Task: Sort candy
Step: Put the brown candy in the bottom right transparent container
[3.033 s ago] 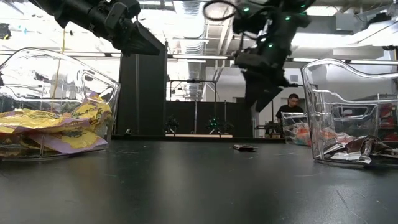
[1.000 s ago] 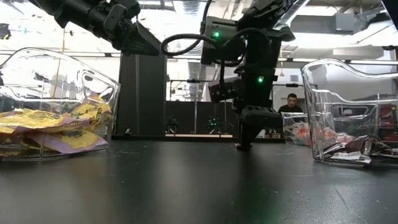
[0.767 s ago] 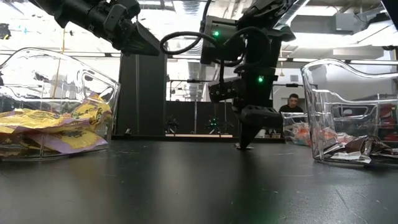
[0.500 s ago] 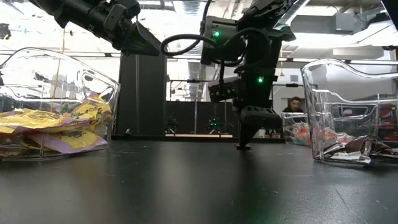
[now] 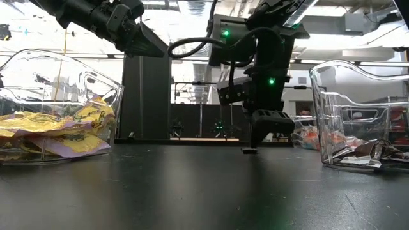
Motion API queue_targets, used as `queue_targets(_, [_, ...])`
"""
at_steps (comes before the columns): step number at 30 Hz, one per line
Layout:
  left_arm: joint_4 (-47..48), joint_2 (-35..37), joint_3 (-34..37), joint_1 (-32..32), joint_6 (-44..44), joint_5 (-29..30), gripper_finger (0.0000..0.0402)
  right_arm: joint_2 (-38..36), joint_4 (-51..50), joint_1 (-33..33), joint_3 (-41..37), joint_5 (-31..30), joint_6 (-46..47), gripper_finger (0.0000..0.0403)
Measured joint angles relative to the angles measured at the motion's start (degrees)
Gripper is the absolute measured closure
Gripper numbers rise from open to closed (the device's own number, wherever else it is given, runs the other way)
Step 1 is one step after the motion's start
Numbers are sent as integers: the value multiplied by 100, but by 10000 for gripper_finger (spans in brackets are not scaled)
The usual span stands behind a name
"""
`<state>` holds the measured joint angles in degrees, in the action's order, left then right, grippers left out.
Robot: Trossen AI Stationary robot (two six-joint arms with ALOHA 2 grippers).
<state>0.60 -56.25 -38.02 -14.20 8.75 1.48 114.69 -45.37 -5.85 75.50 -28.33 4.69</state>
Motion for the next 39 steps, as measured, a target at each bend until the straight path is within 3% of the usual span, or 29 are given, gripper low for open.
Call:
queue_targets(4, [2,0,0,1,0,0,400,0,-12,-46,0,1,177,357])
queue_targets(13, [0,-2,0,2,-56,-2,400,0,-15,56,2,-36,310,205])
queue_targets(17, [2,-2,0,2,-61,-2,400,-10,-17,189,4,-158,388,177])
queue_targets(26, [55,-2,0,2,-61,-2,400,-11,7,343,4,-318,387,200])
queue_targets(39, [136,-2,0,2,-46,-2,400,-11,214,452,4,-409,274,292])
